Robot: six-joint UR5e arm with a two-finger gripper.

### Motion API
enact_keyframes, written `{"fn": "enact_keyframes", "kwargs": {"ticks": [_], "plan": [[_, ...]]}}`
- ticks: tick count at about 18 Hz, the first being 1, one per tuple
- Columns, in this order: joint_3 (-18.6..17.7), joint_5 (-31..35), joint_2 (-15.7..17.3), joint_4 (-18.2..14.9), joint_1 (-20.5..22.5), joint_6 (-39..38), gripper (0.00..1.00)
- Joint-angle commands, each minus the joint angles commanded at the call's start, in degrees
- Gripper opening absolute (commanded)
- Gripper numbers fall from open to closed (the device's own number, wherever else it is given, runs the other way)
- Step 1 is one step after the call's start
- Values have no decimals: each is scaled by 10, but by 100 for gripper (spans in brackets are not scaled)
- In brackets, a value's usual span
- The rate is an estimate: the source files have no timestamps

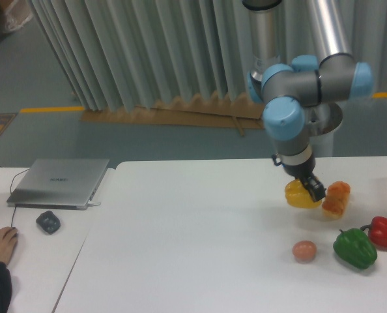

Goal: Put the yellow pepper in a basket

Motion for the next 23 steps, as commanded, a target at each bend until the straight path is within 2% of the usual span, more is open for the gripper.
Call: {"fn": "enact_keyframes", "kwargs": {"ticks": [2,8,10,12,16,23], "plan": [[2,-2,9,-13,18,33,49],[2,1,14,-18,57,118,50],[2,3,14,-22,88,175,50],[7,4,19,-40,111,233,50],[15,20,20,-51,128,273,50],[22,26,20,-49,204,394,50]]}}
